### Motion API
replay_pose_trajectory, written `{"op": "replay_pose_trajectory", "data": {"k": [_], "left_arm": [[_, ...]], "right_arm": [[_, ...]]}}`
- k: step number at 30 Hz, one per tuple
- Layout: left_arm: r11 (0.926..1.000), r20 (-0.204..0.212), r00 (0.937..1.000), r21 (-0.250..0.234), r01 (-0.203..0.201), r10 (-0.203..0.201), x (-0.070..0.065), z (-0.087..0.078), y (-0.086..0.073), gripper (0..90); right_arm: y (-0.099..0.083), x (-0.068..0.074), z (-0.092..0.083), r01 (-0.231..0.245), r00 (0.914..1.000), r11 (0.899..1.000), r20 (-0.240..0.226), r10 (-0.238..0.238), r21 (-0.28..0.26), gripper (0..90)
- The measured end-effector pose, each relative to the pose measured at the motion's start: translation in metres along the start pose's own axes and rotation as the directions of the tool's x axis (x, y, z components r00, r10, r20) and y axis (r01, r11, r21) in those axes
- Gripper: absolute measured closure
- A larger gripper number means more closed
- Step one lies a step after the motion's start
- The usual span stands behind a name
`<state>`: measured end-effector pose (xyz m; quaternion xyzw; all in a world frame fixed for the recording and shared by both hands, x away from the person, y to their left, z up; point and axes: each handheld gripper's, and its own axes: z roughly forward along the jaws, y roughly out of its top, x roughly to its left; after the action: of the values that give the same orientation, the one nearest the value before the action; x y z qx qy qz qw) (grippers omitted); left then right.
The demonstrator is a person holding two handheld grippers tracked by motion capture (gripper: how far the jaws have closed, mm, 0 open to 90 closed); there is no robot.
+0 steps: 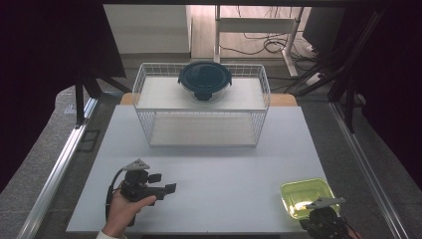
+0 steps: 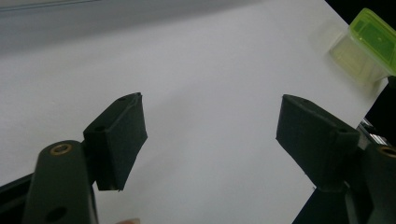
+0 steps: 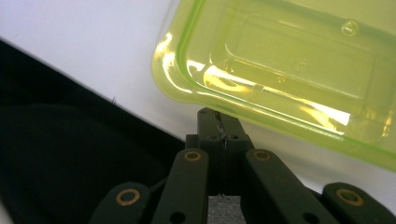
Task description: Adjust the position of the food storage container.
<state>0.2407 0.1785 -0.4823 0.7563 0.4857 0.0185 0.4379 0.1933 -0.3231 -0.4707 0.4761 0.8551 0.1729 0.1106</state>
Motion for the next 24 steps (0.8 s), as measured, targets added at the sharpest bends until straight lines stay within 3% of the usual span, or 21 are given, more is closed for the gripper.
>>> {"op": "replay_pose_trajectory", "data": {"k": [7, 15, 19, 24], "left_arm": [[1.0, -0.001, 1.0, 0.003, -0.003, 0.003, 0.001, 0.001, -0.001, 23.6], [1.0, 0.003, 1.0, -0.003, 0.004, -0.004, 0.0, 0.0, 0.0, 23.6], [1.0, 0.0, 1.0, -0.004, 0.0, 0.0, -0.001, 0.0, 0.0, 23.6], [1.0, -0.006, 1.0, 0.001, 0.004, -0.004, 0.001, 0.0, -0.001, 23.6]], "right_arm": [[0.016, 0.007, 0.011, -0.021, 0.9994, 1.0, 0.026, 0.022, -0.021, 88.4], [0.016, 0.009, 0.01, -0.021, 0.9993, 0.999, 0.029, 0.021, -0.031, 88.4], [0.011, 0.012, -0.001, -0.014, 0.9998, 0.998, -0.011, 0.014, -0.063, 88.4], [0.009, 0.0, -0.026, -0.036, 0.9989, 0.992, 0.027, 0.04, -0.12, 88.4]]}}
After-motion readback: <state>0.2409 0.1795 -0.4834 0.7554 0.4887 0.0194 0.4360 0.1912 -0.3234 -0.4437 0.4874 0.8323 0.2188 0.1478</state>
